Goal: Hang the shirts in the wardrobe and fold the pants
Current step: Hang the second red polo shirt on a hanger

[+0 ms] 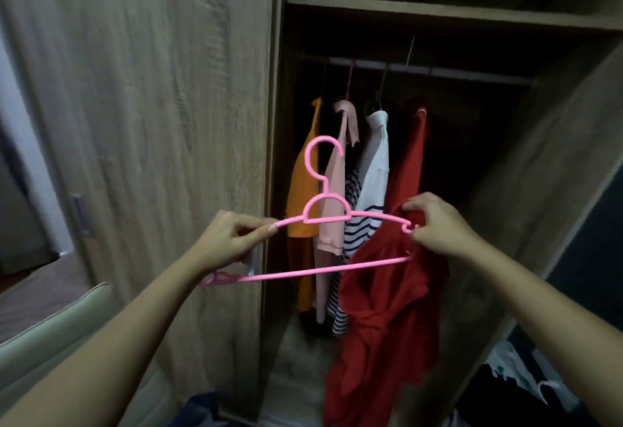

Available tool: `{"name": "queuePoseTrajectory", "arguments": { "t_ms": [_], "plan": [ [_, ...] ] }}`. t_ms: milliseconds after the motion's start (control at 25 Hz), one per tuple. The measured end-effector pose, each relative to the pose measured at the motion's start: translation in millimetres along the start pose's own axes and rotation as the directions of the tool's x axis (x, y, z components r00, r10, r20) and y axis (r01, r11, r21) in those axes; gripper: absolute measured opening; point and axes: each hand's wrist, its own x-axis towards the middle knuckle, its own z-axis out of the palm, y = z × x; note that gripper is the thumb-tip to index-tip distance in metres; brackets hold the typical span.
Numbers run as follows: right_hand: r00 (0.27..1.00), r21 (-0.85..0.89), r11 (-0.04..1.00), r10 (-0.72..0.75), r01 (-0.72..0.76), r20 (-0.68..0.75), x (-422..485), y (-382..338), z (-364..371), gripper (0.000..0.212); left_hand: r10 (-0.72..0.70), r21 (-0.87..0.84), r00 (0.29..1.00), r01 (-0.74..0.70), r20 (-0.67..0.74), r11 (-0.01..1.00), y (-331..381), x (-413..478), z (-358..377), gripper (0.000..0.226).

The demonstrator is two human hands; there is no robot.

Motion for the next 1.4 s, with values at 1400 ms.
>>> {"name": "queuePoseTrajectory", "arguments": {
  "t_ms": [1400],
  "plan": [
    [0.718, -0.640, 0.710, -0.606, 0.294, -0.342, -36, -11, -13, 0.049, -0.383, 0.266, 0.827, 0.511, -0.412, 0.818, 13, -13, 32, 0.022]
  ]
}}
